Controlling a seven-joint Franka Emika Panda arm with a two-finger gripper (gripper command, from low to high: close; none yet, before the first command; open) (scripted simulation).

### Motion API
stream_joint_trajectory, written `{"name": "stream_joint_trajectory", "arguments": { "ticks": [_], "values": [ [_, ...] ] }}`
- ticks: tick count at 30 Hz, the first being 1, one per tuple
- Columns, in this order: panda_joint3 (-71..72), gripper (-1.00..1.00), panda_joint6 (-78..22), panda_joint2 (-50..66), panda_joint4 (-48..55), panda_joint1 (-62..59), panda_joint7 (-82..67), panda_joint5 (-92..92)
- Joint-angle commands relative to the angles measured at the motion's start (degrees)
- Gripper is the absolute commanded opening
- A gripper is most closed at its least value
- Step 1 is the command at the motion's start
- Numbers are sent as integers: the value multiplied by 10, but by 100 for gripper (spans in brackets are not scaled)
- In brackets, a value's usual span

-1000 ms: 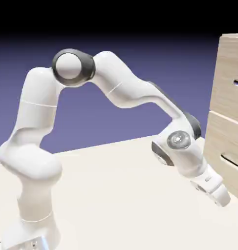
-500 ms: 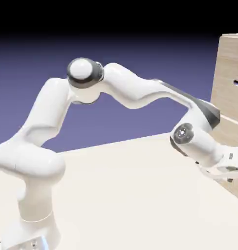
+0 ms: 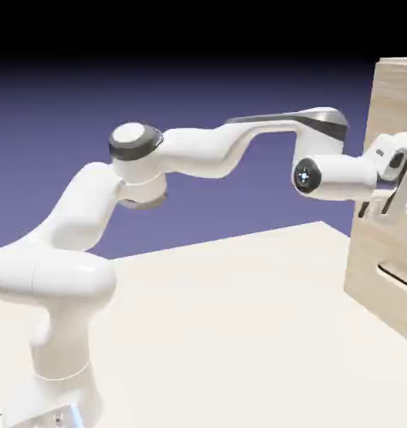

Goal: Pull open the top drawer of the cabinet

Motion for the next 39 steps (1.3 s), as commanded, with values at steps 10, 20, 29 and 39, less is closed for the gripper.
{"name": "stream_joint_trajectory", "arguments": {
  "ticks": [10,20,29,39],
  "values": [
    [16,-100,46,31,150,-86,20,15],
    [-26,-100,-21,13,-37,37,-27,19],
    [-91,-100,-84,6,-224,169,-59,3],
    [-168,100,-131,22,-384,291,-72,-31]
  ]
}}
